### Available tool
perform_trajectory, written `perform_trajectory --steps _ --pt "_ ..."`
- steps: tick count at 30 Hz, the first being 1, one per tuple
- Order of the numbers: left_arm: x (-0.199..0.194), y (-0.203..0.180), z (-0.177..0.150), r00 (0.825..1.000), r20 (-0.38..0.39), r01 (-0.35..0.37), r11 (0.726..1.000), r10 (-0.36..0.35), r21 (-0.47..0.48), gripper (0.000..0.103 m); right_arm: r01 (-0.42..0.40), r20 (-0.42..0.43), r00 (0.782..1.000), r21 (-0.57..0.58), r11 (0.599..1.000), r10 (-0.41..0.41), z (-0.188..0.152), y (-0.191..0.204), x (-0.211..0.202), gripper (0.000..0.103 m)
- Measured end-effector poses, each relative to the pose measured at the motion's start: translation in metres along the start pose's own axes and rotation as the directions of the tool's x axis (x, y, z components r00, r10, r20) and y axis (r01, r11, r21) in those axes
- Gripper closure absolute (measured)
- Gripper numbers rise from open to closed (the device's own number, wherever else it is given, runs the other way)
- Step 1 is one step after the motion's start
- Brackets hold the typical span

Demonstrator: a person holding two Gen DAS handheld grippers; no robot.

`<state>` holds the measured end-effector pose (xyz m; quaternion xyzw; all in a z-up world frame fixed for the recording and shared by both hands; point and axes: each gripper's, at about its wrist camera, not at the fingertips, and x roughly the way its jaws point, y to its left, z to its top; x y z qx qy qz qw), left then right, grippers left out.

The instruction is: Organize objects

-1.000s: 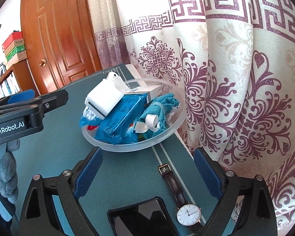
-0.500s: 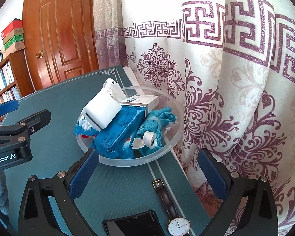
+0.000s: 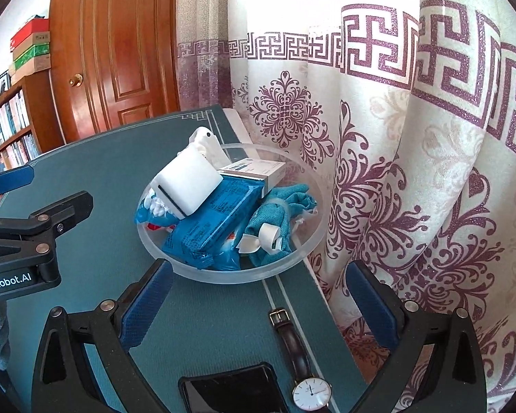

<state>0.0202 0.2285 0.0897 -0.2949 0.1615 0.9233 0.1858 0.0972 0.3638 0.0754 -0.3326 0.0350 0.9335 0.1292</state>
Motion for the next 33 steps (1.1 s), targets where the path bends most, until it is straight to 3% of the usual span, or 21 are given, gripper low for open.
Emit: perform_trajectory --steps 33 --pt "-0.0001 -0.0097 0.0001 0.999 -0.002 0.046 0.998 -0.046 0.033 0.0 0.024 -0.002 1.0 0.003 1.0 -0.024 0.0013 -0.0046 0.001 0.002"
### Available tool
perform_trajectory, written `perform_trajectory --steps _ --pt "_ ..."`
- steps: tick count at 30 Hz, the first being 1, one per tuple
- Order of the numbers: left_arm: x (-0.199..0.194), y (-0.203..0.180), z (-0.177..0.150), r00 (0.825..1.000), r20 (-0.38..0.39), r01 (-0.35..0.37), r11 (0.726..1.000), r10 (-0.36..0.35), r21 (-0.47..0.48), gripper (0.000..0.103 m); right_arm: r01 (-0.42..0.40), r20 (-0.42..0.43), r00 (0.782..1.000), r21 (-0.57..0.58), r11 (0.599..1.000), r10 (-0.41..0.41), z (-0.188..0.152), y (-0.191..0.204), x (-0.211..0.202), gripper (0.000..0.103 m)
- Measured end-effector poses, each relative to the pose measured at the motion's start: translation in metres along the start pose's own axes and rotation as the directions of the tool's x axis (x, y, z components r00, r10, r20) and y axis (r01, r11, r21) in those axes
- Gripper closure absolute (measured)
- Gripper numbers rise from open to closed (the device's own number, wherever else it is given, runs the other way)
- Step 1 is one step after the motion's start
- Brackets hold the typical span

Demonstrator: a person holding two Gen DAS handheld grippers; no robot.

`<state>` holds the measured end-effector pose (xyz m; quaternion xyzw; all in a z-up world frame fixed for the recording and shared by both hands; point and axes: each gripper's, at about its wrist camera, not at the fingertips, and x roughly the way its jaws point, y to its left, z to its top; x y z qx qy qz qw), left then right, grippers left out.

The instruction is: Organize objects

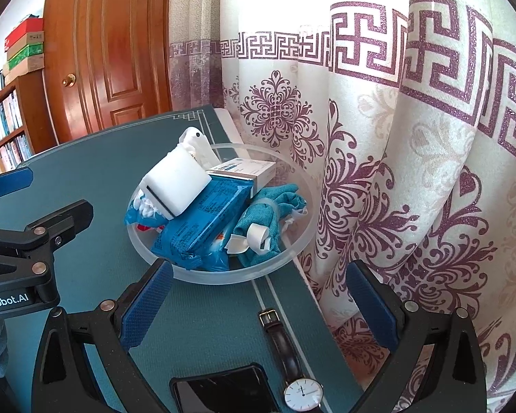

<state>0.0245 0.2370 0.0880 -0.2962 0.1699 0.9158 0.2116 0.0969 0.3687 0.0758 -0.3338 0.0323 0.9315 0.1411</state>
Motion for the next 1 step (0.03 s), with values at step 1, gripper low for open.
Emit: perform_trajectory --steps 1 --pt "-0.0002 0.0003 0.0 1.0 0.0 -0.001 1.0 0.001 -0.001 0.0 0.0 0.0 1.0 0.0 1.0 0.0 0.0 0.0 0.0 0.002"
